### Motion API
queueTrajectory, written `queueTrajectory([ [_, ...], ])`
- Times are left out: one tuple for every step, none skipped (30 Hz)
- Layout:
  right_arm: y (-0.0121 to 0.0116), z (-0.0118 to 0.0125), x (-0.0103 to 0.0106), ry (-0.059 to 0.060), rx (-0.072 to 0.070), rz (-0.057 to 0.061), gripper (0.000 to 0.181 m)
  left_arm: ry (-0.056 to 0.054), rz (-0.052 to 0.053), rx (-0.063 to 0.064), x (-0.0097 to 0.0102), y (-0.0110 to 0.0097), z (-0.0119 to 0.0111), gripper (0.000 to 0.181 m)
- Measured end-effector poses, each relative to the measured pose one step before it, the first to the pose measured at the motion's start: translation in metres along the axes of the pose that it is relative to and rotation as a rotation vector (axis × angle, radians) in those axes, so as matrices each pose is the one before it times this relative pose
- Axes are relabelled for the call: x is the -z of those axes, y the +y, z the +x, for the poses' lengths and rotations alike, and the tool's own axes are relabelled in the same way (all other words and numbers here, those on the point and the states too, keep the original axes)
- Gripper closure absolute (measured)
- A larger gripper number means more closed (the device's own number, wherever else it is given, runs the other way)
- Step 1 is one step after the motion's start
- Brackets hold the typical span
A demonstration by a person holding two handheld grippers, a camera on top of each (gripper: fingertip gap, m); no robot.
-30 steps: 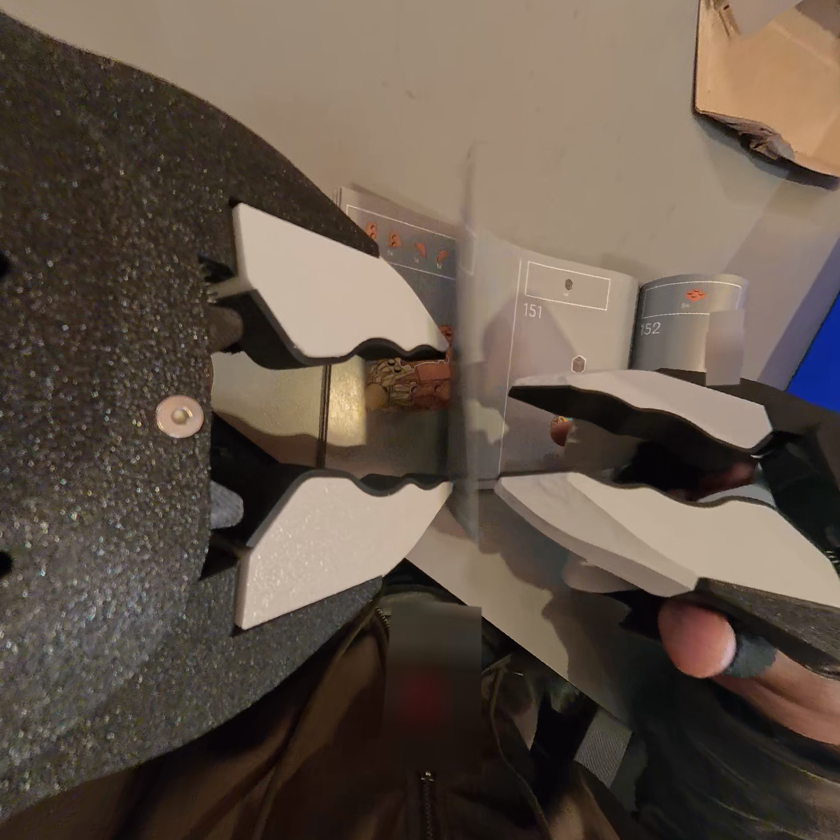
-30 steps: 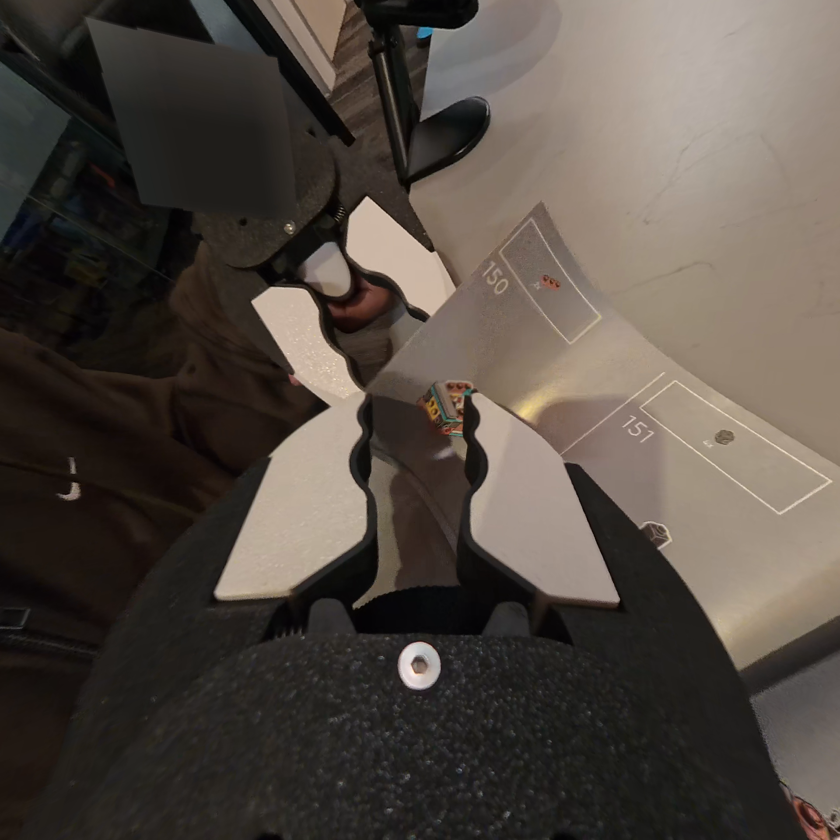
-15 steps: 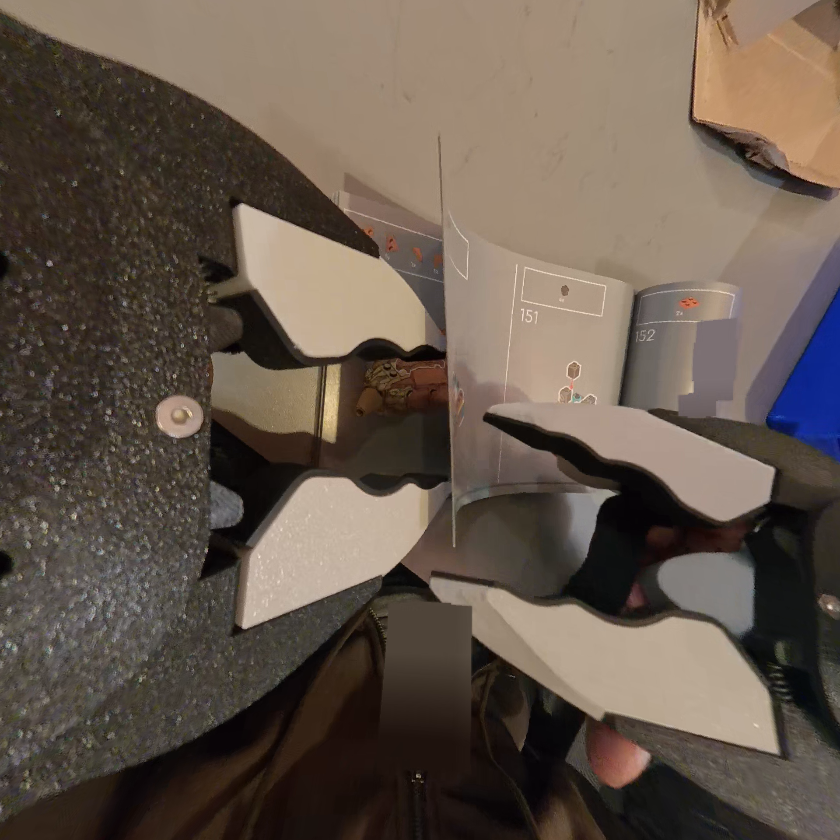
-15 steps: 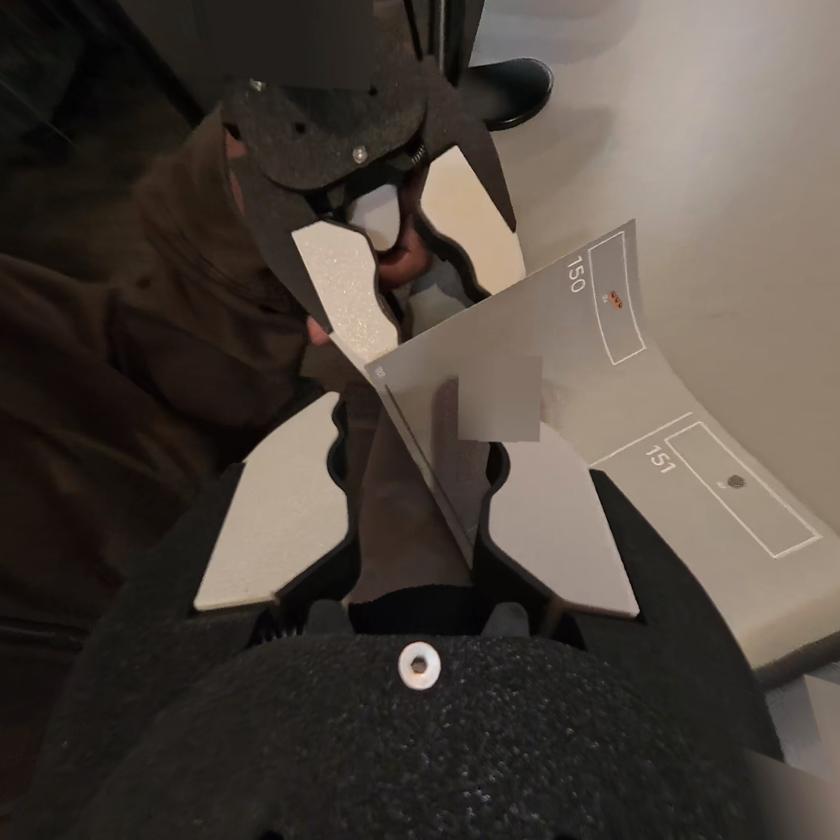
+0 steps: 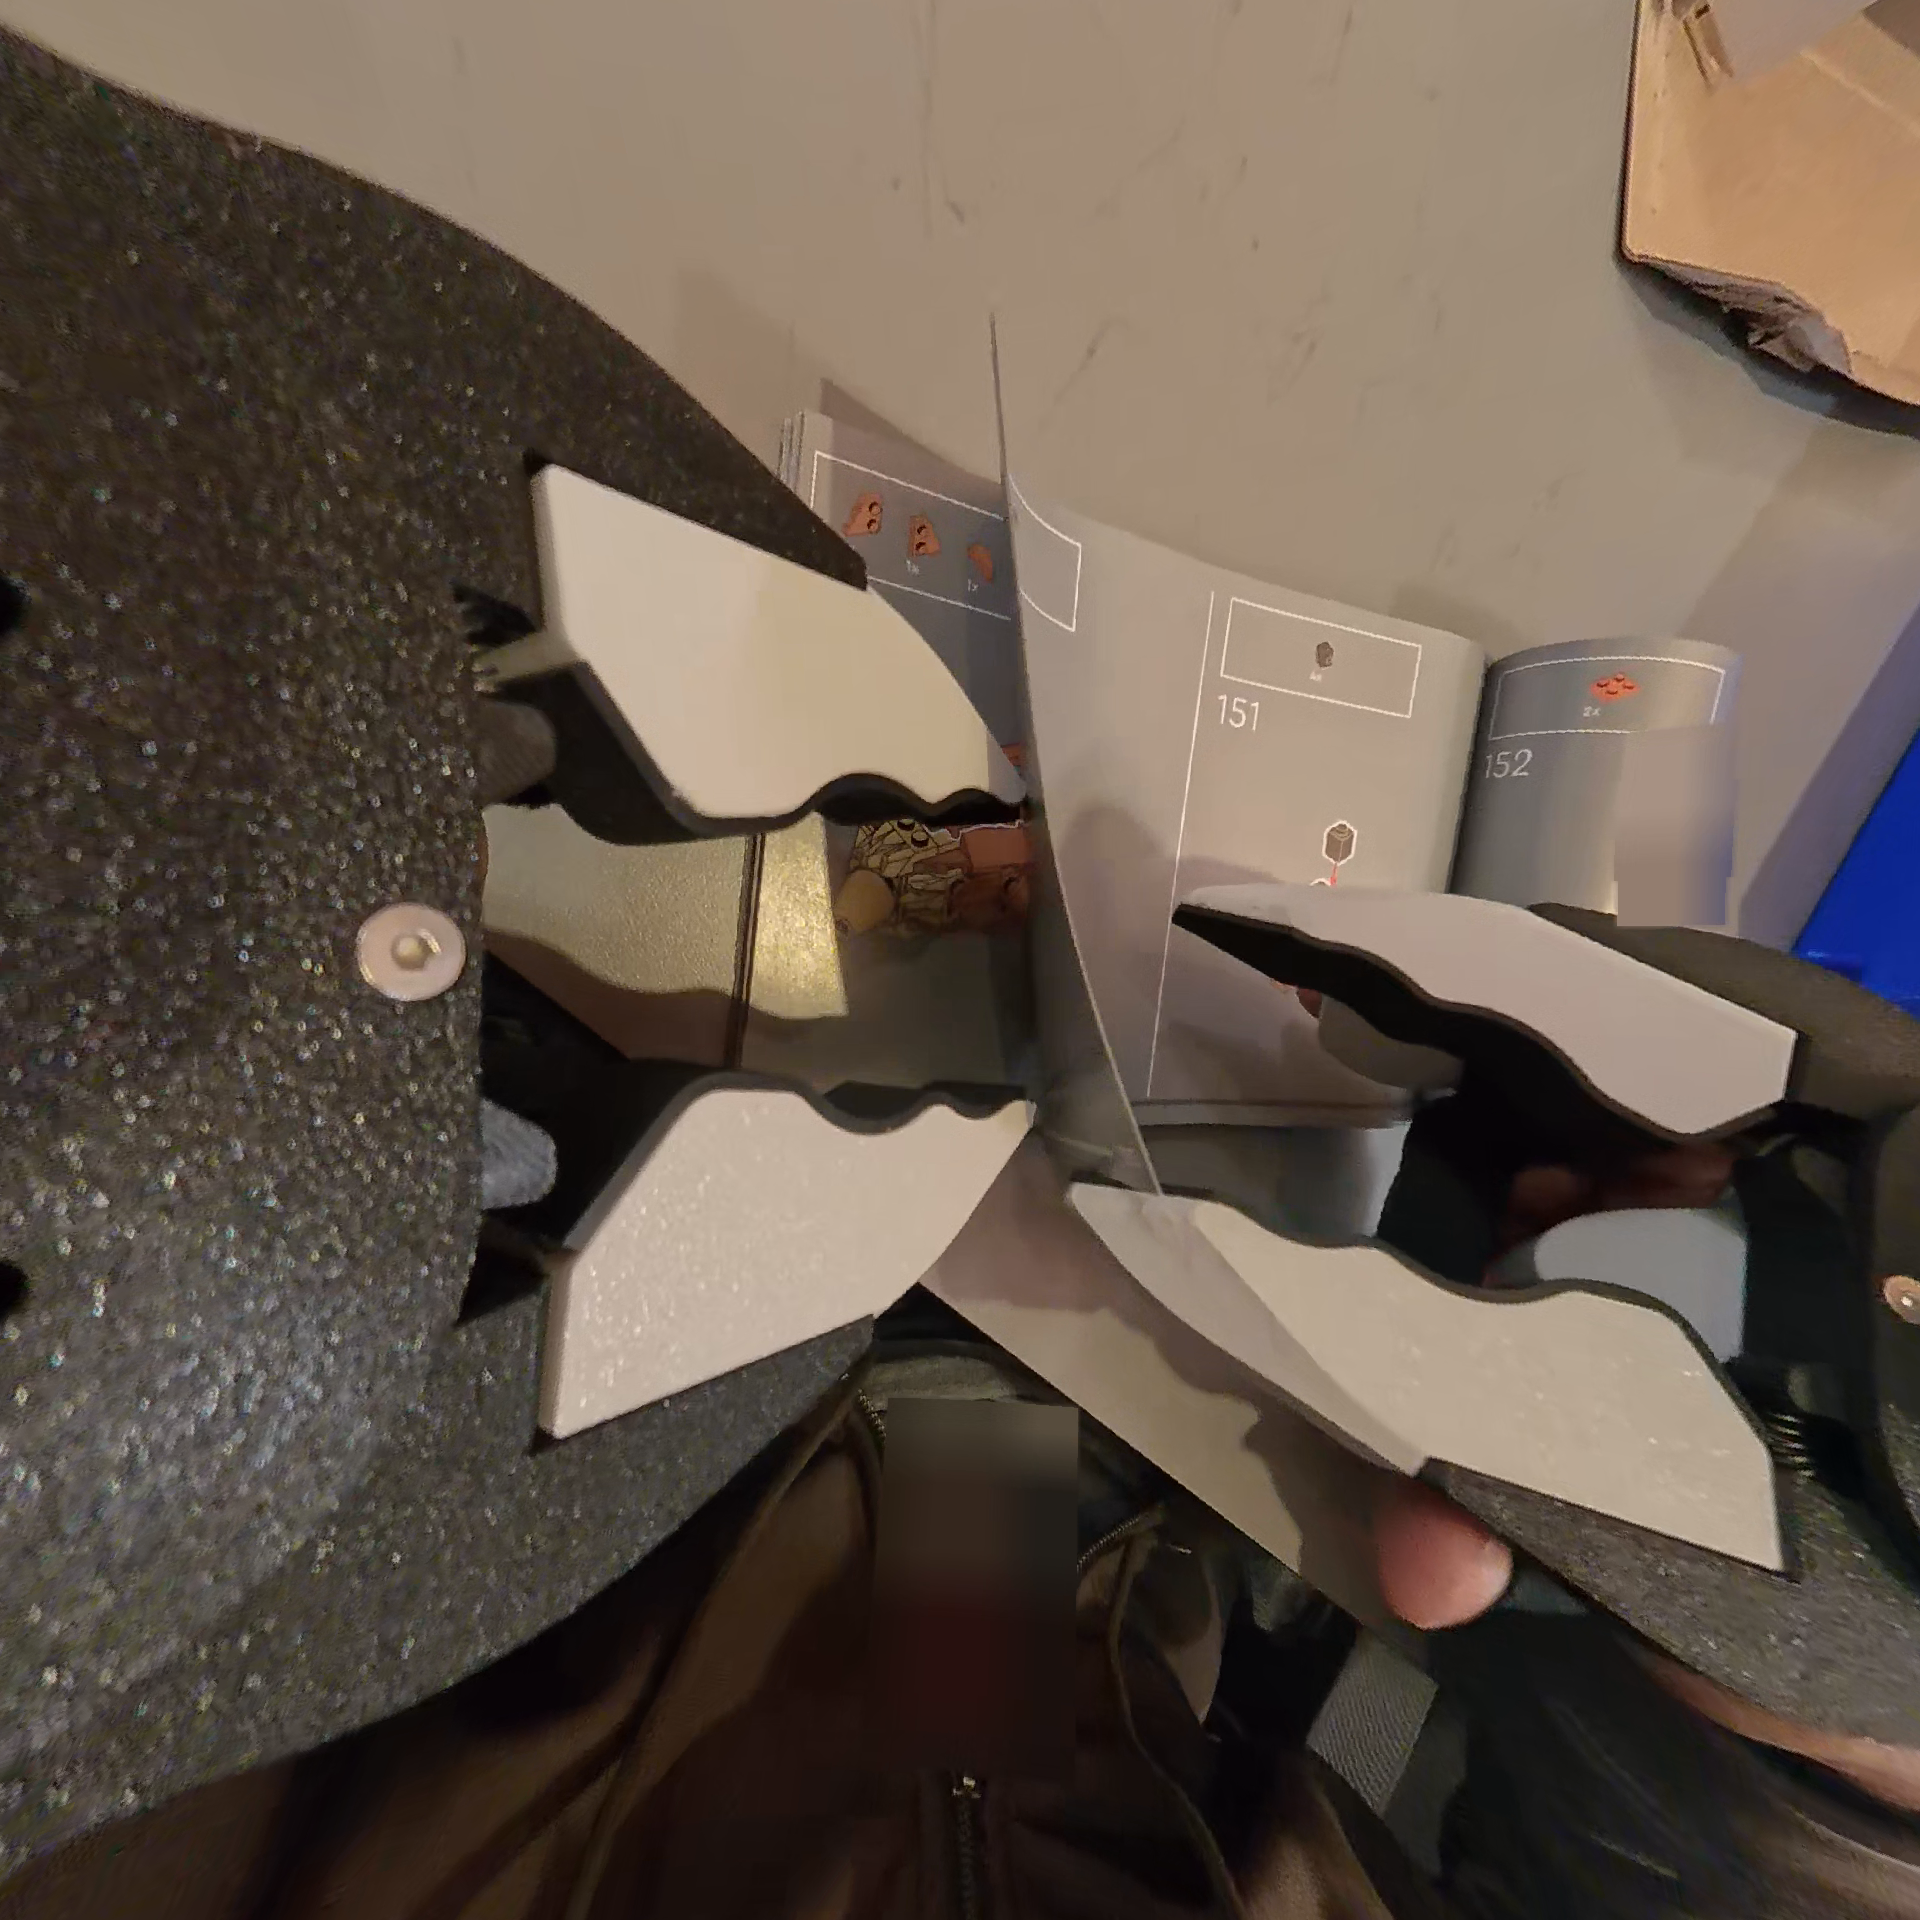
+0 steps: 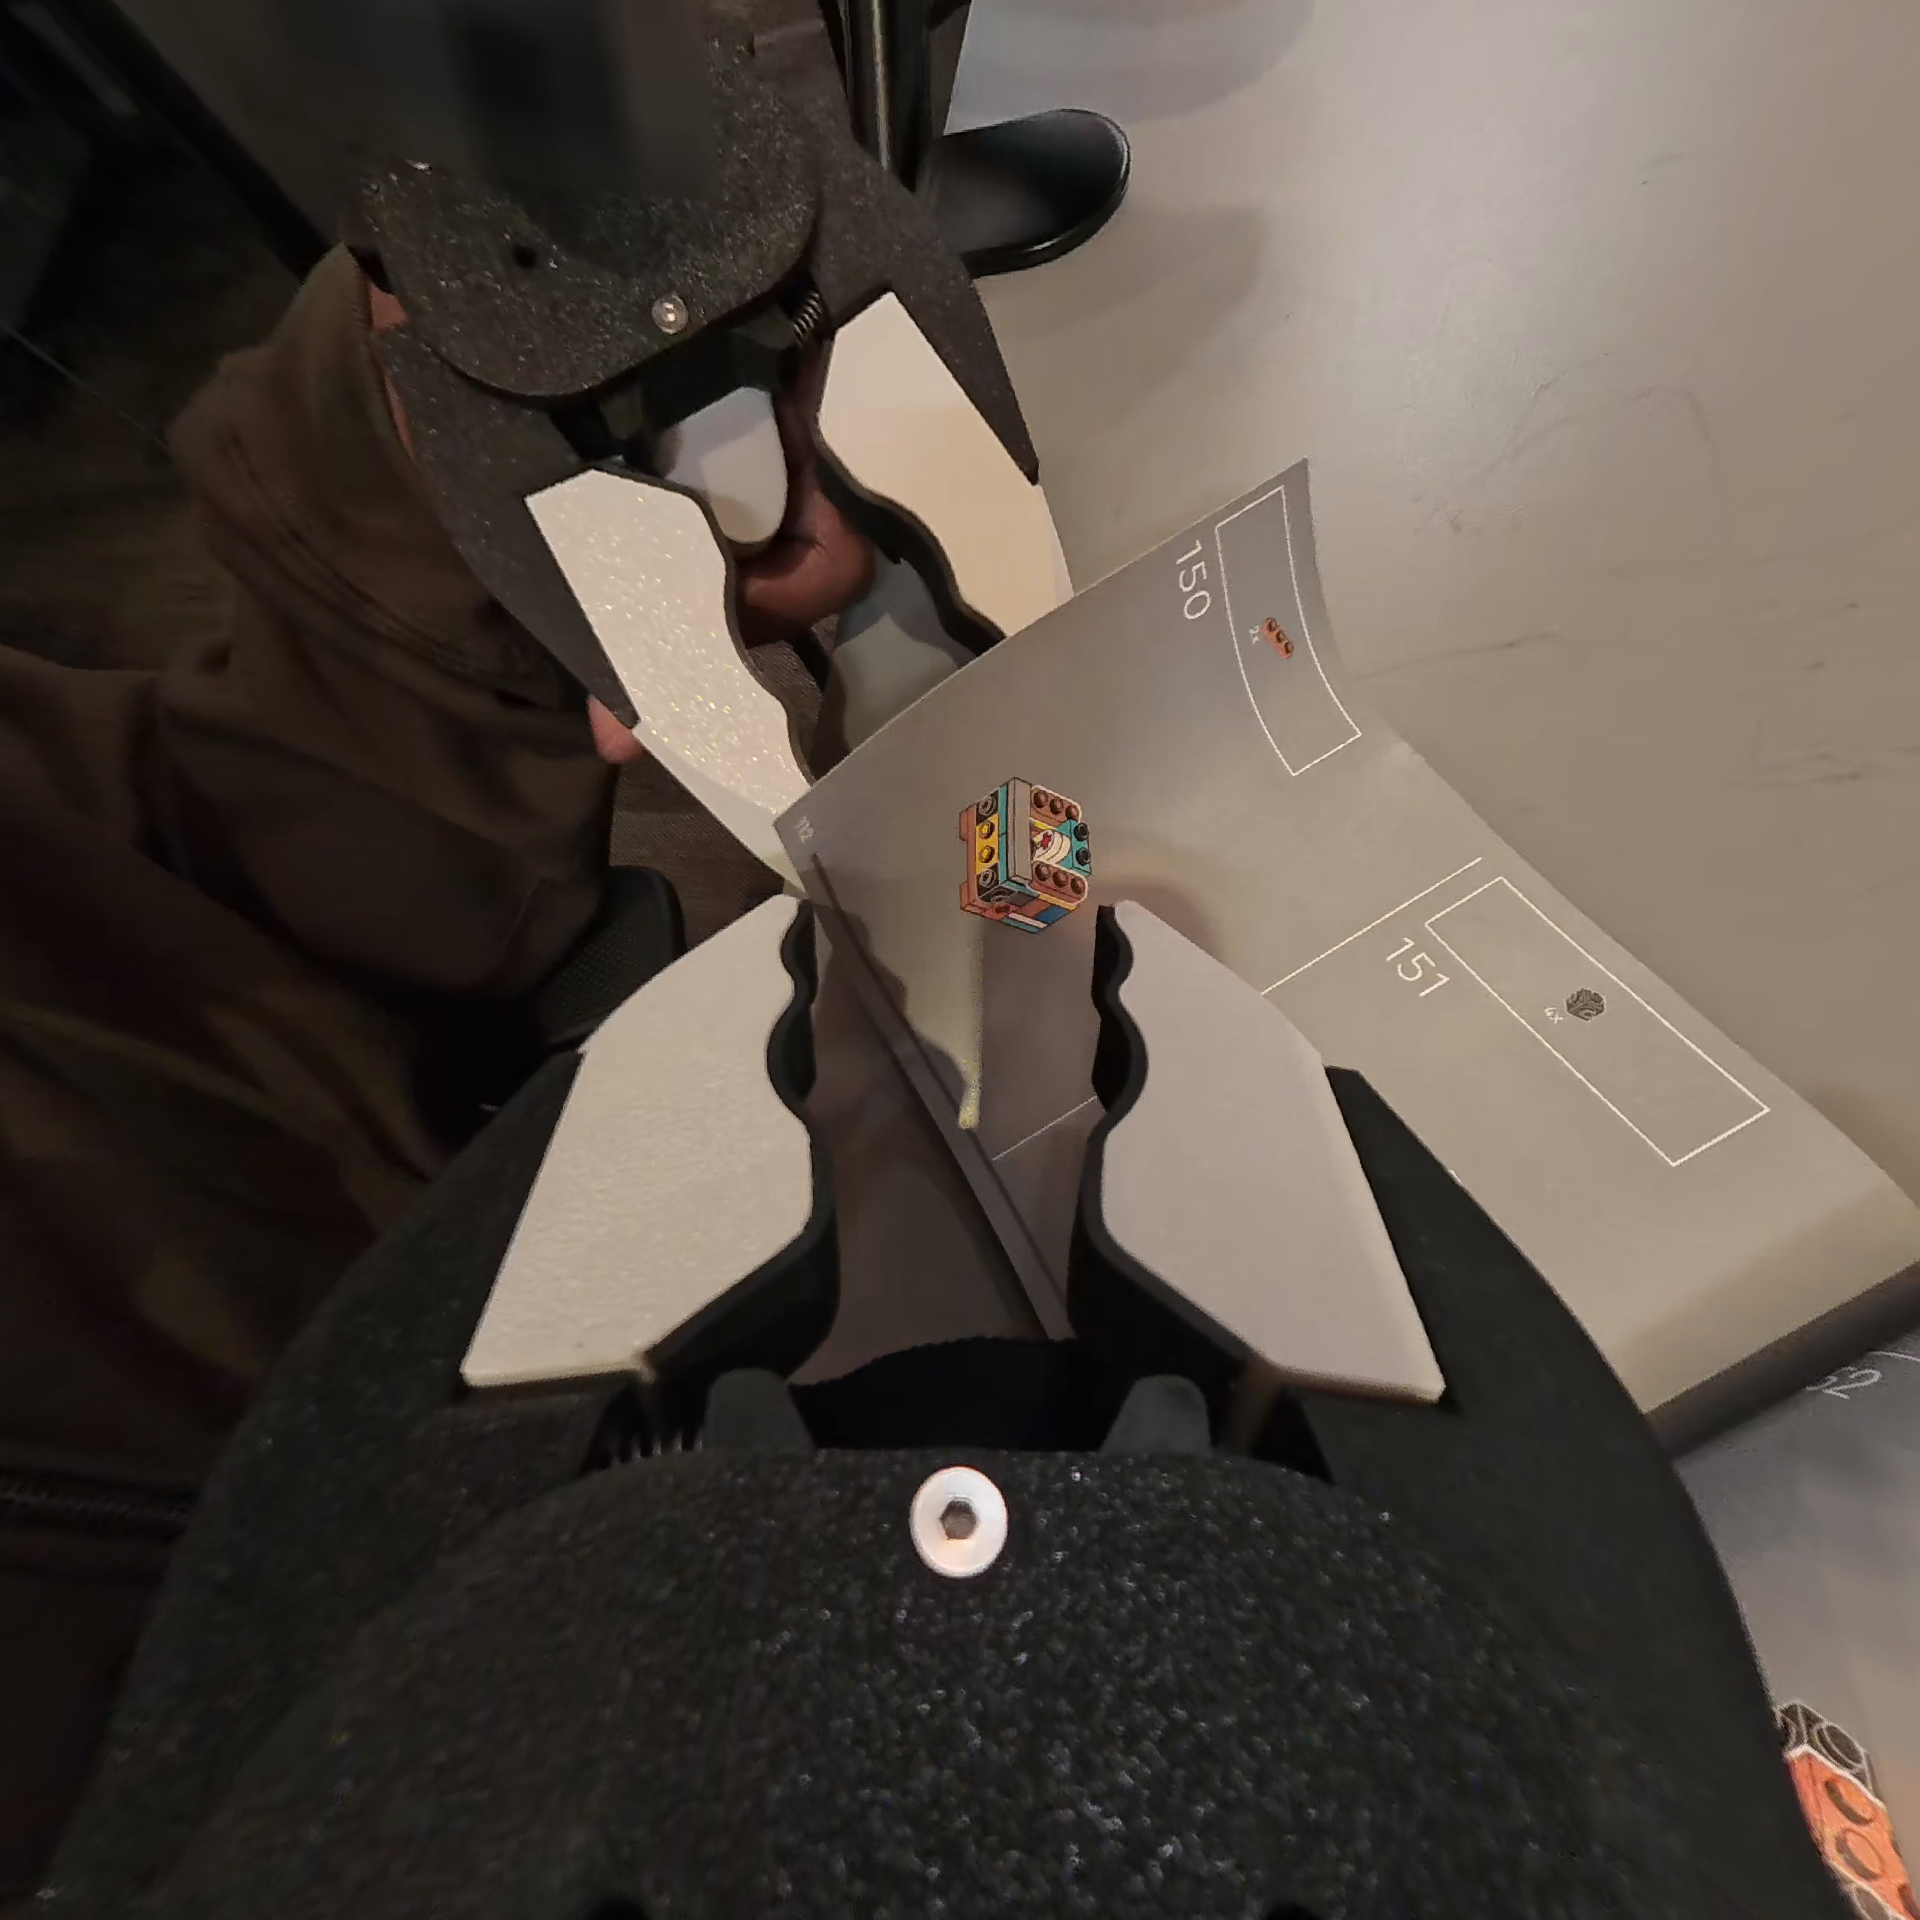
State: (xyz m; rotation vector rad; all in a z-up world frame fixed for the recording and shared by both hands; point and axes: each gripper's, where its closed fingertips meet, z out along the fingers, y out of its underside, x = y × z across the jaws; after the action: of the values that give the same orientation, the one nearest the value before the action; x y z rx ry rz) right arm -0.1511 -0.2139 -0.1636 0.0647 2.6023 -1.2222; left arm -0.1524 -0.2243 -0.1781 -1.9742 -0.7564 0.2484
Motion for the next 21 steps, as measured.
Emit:
queueTrajectory([
  [-0.00026,0.00029,0.00035,-0.0019,-0.0040,0.0019,0.130,-0.0004,0.0002,0.0003,0.00008,0.00013,-0.00016,0.134],
  [-0.00020,0.00023,0.00023,-0.0014,-0.0035,0.0022,0.130,-0.0002,-0.0007,0.0007,0.00021,0.00040,-0.00010,0.133],
  [-0.00017,0.00023,0.00039,-0.0015,-0.0027,0.0018,0.130,-0.0002,-0.0006,0.0007,0.00016,0.00035,-0.00019,0.134],
  [-0.00005,0.00040,0.00018,-0.0006,-0.0028,0.0010,0.130,-0.0005,-0.0001,0.0010,0.00024,0.00035,-0.00018,0.134],
  [0.00003,0.00038,0.00012,-0.0009,-0.0031,0.0010,0.130,-0.0006,0.0002,0.0015,0.00031,0.00034,-0.00036,0.134],
  [0.00000,0.00009,0.00003,-0.0024,-0.0031,0.0009,0.131,-0.0008,0.0004,0.0013,0.00033,0.00024,-0.00025,0.134],
  [0.00009,-0.00005,0.00002,-0.0027,-0.0019,0.0004,0.131,-0.0007,0.0010,0.0006,0.00021,0.00013,-0.00022,0.134],
  [0.00027,-0.00022,-0.00023,-0.0019,0.0005,-0.0007,0.131,-0.0003,0.0012,0.0009,0.00027,0.00001,-0.00028,0.134],
  [0.00050,-0.00018,-0.00045,-0.0012,0.0015,-0.0021,0.131,-0.0001,0.0009,0.0006,0.00015,0.00011,-0.00009,0.134],
  [0.00060,-0.00056,-0.00057,-0.0019,0.0026,-0.0028,0.131,0.0000,0.0009,0.0002,0.00020,0.00003,-0.00009,0.134],
  [0.00058,-0.00070,-0.00093,-0.0007,0.0046,-0.0024,0.131,0.0003,0.0007,0.0005,0.00005,0.00006,-0.00006,0.134],
  [0.00080,-0.00047,-0.00104,0.0019,0.0067,-0.0038,0.131,0.0003,0.0004,0.0002,-0.00001,0.00006,-0.00003,0.134],
  [0.00107,-0.00056,-0.00104,0.0032,0.0098,-0.0053,0.131,-0.0001,0.0000,-0.0003,0.00000,0.00000,-0.00003,0.134],
  [0.00094,-0.00030,-0.00103,0.0051,0.0104,-0.0056,0.130,0.0003,-0.0003,-0.0001,-0.00005,0.00001,0.00009,0.133],
  [0.00078,-0.00029,-0.00107,0.0048,0.0098,-0.0047,0.130,0.0006,-0.0001,-0.0006,-0.00012,0.00006,0.00008,0.134],
  [0.00069,-0.00040,-0.00092,0.0044,0.0096,-0.0037,0.130,0.0006,-0.0002,-0.0006,-0.00013,-0.00004,0.00016,0.134],
  [0.00066,-0.00023,-0.00087,0.0038,0.0076,-0.0029,0.130,0.0008,-0.0008,-0.0006,-0.00011,0.00024,0.00010,0.133],
  [0.00046,-0.00041,-0.00085,0.0012,0.0059,-0.0011,0.130,0.0009,-0.0003,-0.0008,-0.00017,0.00006,0.00017,0.133],
  [0.00018,-0.00042,-0.00067,0.0005,0.0053,0.0007,0.130,0.0010,0.0002,0.0000,0.00000,0.00021,0.00012,0.133],
  [0.00008,-0.00025,-0.00066,0.0006,0.0048,0.0013,0.130,0.0013,0.0004,0.0004,0.00002,0.00019,0.00005,0.133],
  [-0.00001,-0.00017,-0.00055,0.0016,0.0062,0.0024,0.130,0.0010,0.0003,0.0001,0.00014,0.00027,0.00000,0.133],
])
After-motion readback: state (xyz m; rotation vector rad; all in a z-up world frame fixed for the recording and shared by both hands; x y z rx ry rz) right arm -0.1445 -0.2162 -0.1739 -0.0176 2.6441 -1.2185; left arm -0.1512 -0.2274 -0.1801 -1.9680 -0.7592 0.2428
